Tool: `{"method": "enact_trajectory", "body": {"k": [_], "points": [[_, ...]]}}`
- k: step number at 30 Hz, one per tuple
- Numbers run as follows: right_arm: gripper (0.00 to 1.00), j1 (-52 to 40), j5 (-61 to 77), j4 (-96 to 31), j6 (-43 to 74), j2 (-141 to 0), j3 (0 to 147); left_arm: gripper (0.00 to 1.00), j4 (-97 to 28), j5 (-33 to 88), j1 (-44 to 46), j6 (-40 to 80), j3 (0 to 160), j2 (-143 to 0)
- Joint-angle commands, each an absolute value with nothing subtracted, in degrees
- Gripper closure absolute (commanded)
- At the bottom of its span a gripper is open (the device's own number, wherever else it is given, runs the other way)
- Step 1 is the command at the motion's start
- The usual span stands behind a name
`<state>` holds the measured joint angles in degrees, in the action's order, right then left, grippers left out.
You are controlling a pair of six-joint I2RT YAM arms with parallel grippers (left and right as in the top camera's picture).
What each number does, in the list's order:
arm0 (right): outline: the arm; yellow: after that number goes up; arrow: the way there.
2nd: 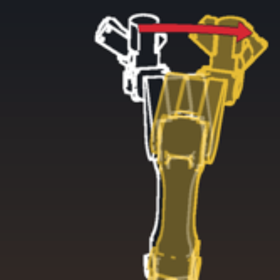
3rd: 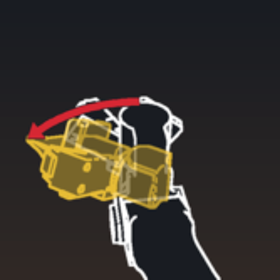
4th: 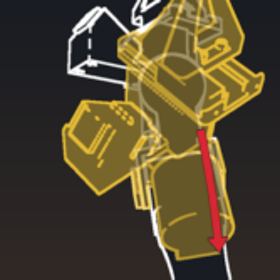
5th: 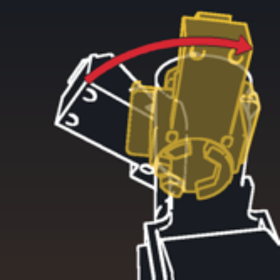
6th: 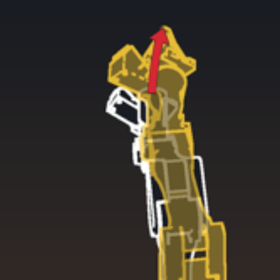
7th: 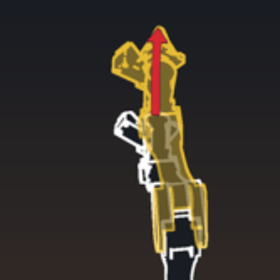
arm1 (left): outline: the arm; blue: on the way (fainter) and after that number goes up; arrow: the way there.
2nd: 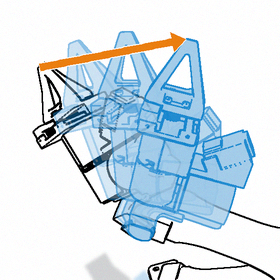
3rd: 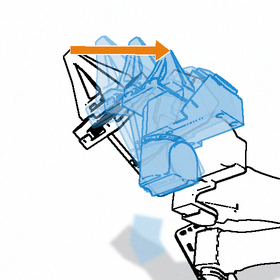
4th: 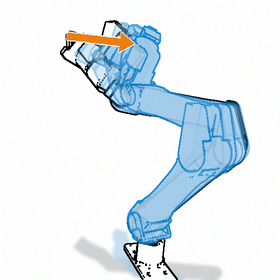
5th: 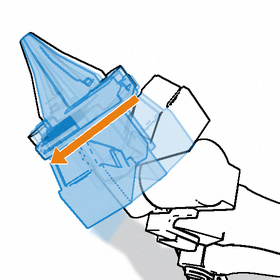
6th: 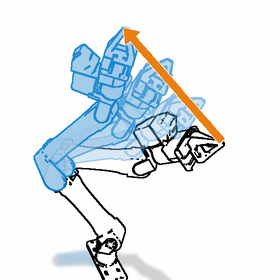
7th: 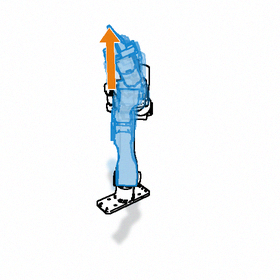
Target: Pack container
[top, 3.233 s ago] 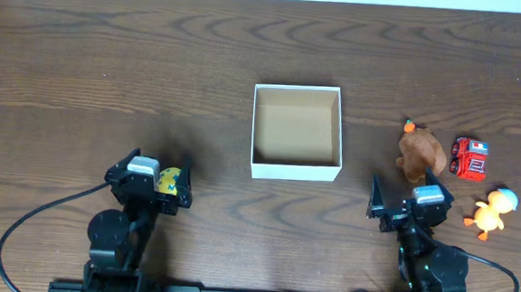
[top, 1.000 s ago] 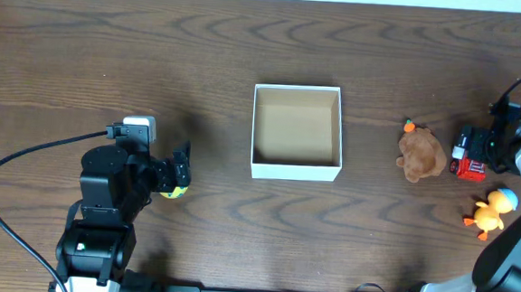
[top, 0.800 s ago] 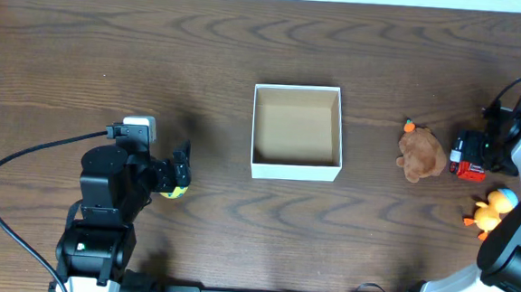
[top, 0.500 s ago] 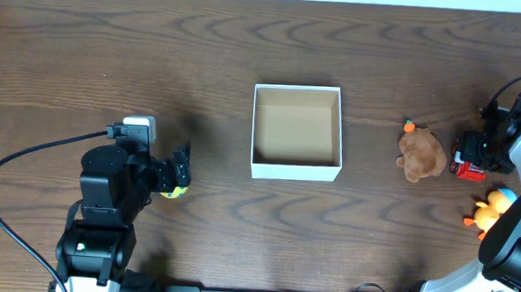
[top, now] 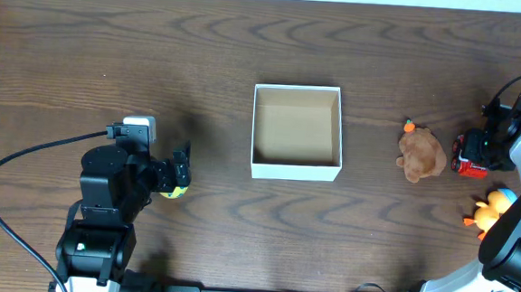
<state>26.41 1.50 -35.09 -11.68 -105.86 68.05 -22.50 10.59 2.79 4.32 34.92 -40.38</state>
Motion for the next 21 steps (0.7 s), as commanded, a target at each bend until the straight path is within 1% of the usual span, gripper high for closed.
{"method": "enact_trajectory", "body": {"k": [1, 7, 11, 16, 21], "points": [[0.79, 26.3, 1.5, -35.1, -11.2, -106.0, 69.0, 0.02, -22.5, 10.9, 2.9, 4.6, 36.6, -40.4], [0.88, 24.9, 1.5, -35.9, -10.9, -103.9, 70.3, 0.02, -22.5, 10.9, 2.9, 4.6, 36.6, -40.4], [0.99, 22.9, 1.5, -37.5, -9.8, -100.2, 72.4, 0.02, -22.5, 10.9, 2.9, 4.6, 36.6, -40.4], [0.99, 17.7, 1.5, -39.0, -7.7, -92.6, 74.3, 0.02, -22.5, 10.9, 2.9, 4.6, 36.6, -40.4], [0.99, 7.6, 1.5, -38.9, -2.1, -84.7, 74.5, 0.02, -22.5, 10.9, 2.9, 4.6, 36.6, -40.4]]}}
